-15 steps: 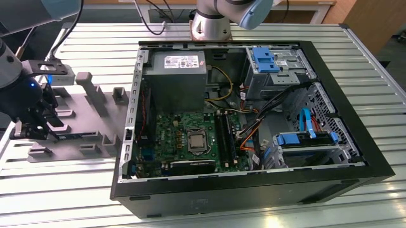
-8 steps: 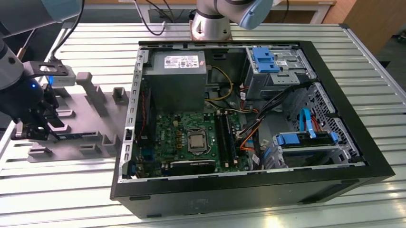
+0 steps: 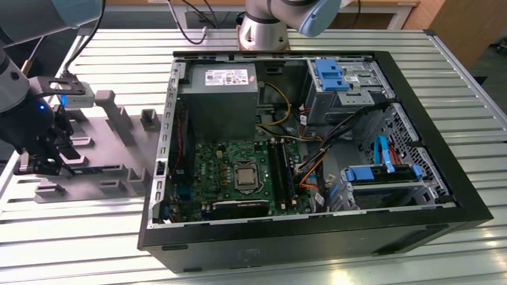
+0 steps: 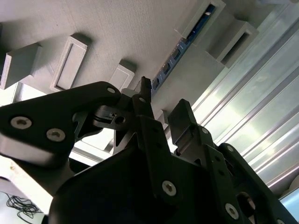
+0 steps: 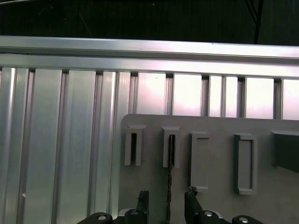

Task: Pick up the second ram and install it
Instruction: 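Pick up the second ram and move it above second insertion slot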

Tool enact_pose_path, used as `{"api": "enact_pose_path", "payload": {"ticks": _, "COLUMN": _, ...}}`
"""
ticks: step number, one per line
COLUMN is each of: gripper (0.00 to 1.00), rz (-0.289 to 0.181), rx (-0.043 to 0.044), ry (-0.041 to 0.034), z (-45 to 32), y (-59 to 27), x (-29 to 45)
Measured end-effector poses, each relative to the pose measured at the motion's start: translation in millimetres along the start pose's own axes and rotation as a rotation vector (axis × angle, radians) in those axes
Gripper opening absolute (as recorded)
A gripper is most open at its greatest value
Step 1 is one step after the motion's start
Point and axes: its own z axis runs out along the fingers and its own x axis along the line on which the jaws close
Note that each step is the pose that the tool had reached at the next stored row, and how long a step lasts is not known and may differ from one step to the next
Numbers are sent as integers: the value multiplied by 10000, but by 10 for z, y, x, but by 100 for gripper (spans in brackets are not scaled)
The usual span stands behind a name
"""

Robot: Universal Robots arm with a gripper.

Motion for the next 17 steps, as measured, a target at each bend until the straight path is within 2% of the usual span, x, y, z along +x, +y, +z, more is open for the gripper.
{"api": "enact_pose_path", "payload": {"ticks": 4, "gripper": 43, "rz": 0, "rx": 0, "ry": 0, "z": 25, "y": -1, "x": -3}}
{"api": "enact_pose_path", "payload": {"ticks": 11, "gripper": 43, "rz": 1, "rx": 1, "ry": -3, "z": 134, "y": -1, "x": -3}}
{"api": "enact_pose_path", "payload": {"ticks": 13, "gripper": 42, "rz": 1, "rx": 0, "ry": -3, "z": 159, "y": -1, "x": -3}}
{"api": "enact_pose_path", "payload": {"ticks": 14, "gripper": 35, "rz": 2, "rx": 0, "ry": -3, "z": 171, "y": -1, "x": -3}}
{"api": "enact_pose_path", "payload": {"ticks": 17, "gripper": 35, "rz": 1, "rx": -1, "ry": -9, "z": 201, "y": 0, "x": -2}}
